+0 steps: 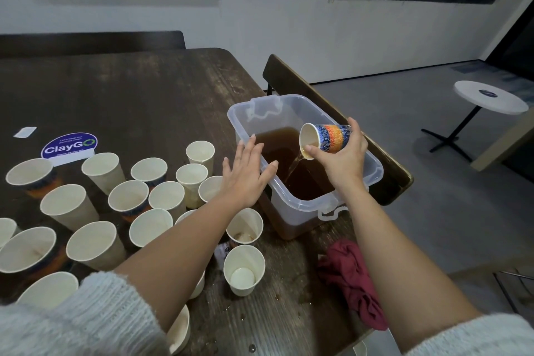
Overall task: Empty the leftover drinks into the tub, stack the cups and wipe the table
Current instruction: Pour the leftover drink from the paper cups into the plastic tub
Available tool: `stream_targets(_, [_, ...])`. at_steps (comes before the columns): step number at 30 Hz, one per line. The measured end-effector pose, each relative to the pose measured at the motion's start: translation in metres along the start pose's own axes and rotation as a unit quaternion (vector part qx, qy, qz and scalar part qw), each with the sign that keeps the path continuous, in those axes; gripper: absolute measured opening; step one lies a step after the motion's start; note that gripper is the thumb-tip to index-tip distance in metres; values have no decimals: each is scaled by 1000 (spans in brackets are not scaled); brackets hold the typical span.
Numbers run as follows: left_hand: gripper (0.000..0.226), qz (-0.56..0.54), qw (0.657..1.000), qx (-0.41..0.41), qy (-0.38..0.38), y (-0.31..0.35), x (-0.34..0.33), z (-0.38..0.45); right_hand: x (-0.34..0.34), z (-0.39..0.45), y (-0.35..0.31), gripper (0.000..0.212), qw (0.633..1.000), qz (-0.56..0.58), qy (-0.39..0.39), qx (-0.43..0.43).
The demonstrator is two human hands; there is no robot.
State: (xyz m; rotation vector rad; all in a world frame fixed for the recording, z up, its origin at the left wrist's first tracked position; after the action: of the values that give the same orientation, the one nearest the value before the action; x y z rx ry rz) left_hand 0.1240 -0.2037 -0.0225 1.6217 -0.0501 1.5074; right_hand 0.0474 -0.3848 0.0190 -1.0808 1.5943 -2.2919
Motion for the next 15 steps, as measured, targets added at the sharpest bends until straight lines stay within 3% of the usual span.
stream_targets(15, [67,9,1000,11,-24,0,2,-2,-8,-9,-5,100,993,-74,-13,86])
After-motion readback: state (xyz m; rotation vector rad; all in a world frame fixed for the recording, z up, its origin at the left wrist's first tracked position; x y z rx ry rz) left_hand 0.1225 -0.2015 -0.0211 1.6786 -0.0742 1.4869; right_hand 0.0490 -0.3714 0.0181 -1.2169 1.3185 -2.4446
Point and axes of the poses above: each hand's wrist, its own z-axis towards the middle knuckle, its own x-axis out of the back of the hand, y = z × x, the point moved 2 cm from there along z, towards the middle knuckle, and after that the axes turned 5 degrees about -x, right-handed, at the moved point
